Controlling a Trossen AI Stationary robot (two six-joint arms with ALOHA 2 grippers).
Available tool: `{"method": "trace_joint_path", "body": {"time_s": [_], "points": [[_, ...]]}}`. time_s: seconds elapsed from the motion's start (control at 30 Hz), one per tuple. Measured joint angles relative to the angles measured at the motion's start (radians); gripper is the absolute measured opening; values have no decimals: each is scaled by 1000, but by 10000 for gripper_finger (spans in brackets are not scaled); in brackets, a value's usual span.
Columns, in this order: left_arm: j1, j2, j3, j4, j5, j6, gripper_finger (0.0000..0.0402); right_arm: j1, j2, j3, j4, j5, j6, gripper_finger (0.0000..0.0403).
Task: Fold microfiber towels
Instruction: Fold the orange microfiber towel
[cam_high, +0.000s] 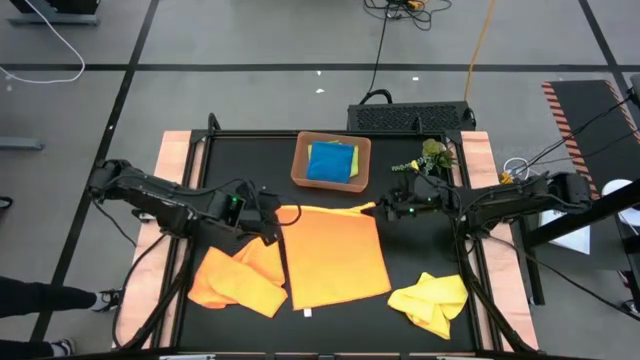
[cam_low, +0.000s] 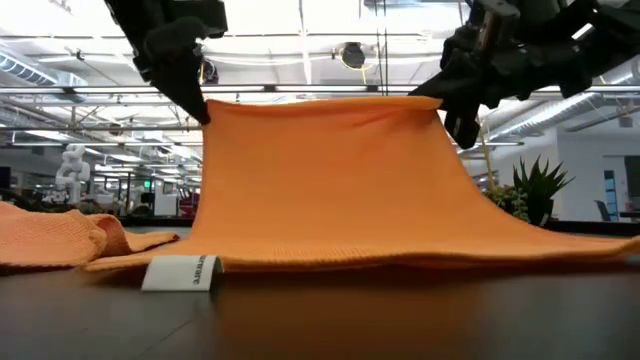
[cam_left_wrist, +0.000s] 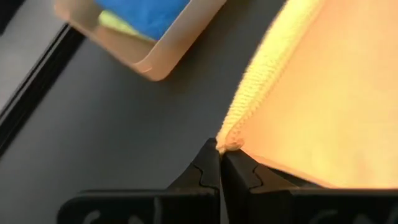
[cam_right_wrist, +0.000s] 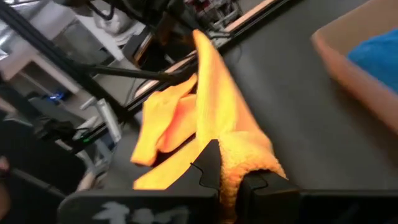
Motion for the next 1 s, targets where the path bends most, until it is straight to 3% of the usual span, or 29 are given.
{"method": "trace_joint_path", "body": {"time_s": [0.23,0.43,0.73,1.0], "points": [[-72,13,0,81,30,42,1,51,0,-1,-35,-116,57,0],[-133,91,0,126,72,59,1,102,0,-58,-26,-124,129,0],[-209,191,1,219,151,66,1,178,0,-220,246,-121,315,0],[-269,220,2,260,153,52,1,312,6,-261,266,21,374,0]]}}
